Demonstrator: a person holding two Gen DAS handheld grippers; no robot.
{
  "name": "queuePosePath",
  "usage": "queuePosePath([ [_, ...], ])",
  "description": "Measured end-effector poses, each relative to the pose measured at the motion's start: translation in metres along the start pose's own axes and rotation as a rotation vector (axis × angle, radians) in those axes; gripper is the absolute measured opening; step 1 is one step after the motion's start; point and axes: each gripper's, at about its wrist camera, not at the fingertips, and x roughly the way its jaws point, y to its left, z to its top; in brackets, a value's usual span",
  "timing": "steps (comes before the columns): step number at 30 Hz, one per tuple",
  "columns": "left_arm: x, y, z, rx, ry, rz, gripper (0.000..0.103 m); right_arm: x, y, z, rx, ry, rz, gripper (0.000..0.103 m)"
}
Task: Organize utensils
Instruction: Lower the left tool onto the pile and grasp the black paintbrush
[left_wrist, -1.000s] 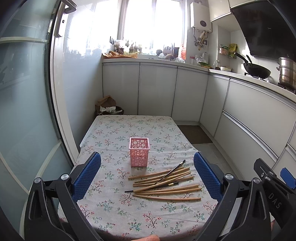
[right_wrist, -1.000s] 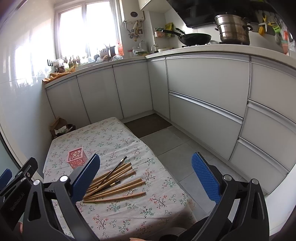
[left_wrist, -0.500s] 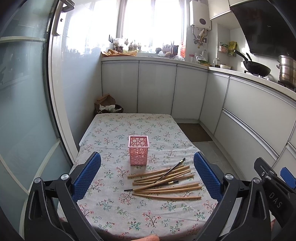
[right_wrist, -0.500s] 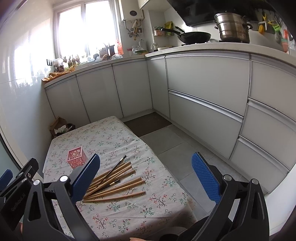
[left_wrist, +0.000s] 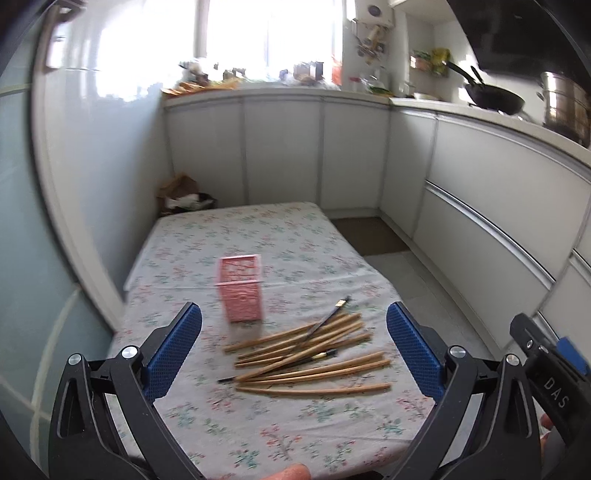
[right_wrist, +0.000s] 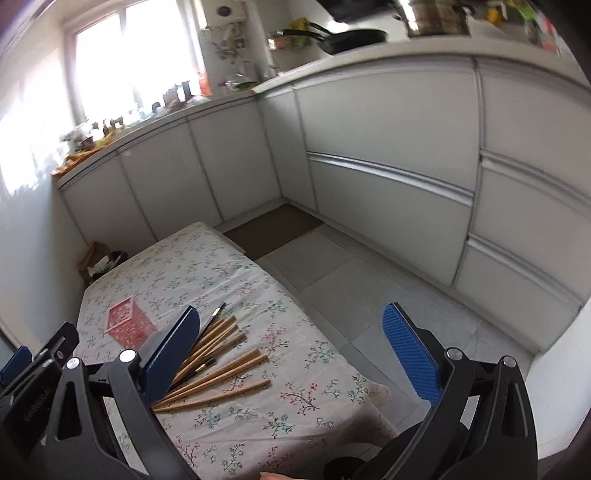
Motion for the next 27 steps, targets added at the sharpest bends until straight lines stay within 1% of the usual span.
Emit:
queuePosePath([
  [3, 0.027, -0.014, 0.018, 0.029, 0.054, -0.118, 0.096, 0.029, -0.023, -0.001, 0.058, 0.051, -0.026, 0.097],
  [5, 0.05, -0.029, 0.033, 0.072, 0.114, -0.223, 0.096, 0.052, -0.035, -0.006, 0.071, 0.097, -0.031, 0.097],
  [6, 0.068, -0.041, 0.043, 0.116, 0.164, -0.284, 0.096, 0.066, -0.04, -0.009, 0.072, 0.128, -0.022, 0.097],
  [8, 0.097, -0.059, 0.054, 0.189, 0.244, -0.358, 0.096, 0.09, -0.045, -0.016, 0.072, 0.194, 0.004, 0.097],
  [9, 0.121, -0.073, 0.06, 0.245, 0.314, -0.409, 0.096, 0.105, -0.048, -0.022, 0.072, 0.232, 0.019, 0.097],
  [11, 0.156, -0.089, 0.064, 0.303, 0.417, -0.44, 0.096, 0.125, -0.052, -0.032, 0.073, 0.271, 0.05, 0.097],
  [12, 0.18, -0.099, 0.063, 0.344, 0.479, -0.443, 0.096, 0.136, -0.053, -0.038, 0.07, 0.285, 0.067, 0.097],
  [15, 0.234, -0.109, 0.053, 0.411, 0.608, -0.428, 0.096, 0.157, -0.055, -0.054, 0.058, 0.291, 0.106, 0.097],
  [17, 0.267, -0.106, 0.045, 0.4, 0.683, -0.409, 0.096, 0.169, -0.058, -0.059, 0.081, 0.328, 0.141, 0.097],
  [18, 0.283, -0.103, 0.041, 0.386, 0.717, -0.386, 0.094, 0.175, -0.059, -0.06, 0.108, 0.357, 0.183, 0.097],
  [19, 0.301, -0.101, 0.035, 0.378, 0.748, -0.365, 0.091, 0.179, -0.059, -0.06, 0.119, 0.369, 0.205, 0.097],
  [20, 0.314, -0.1, 0.03, 0.382, 0.765, -0.349, 0.082, 0.181, -0.058, -0.059, 0.122, 0.372, 0.21, 0.097],
  [21, 0.328, -0.098, 0.026, 0.388, 0.785, -0.328, 0.069, 0.182, -0.058, -0.059, 0.125, 0.374, 0.214, 0.097],
  [22, 0.343, -0.096, 0.022, 0.384, 0.813, -0.307, 0.063, 0.184, -0.059, -0.059, 0.132, 0.378, 0.22, 0.097],
  [23, 0.356, -0.094, 0.016, 0.376, 0.842, -0.299, 0.058, 0.186, -0.06, -0.06, 0.139, 0.386, 0.23, 0.097],
  [24, 0.365, -0.091, 0.013, 0.375, 0.854, -0.29, 0.054, 0.19, -0.06, -0.06, 0.146, 0.399, 0.242, 0.097],
  [26, 0.376, -0.087, 0.008, 0.368, 0.855, -0.265, 0.05, 0.193, -0.061, -0.061, 0.157, 0.407, 0.244, 0.097],
  [27, 0.381, -0.084, 0.005, 0.356, 0.864, -0.266, 0.046, 0.195, -0.06, -0.061, 0.157, 0.408, 0.243, 0.097],
])
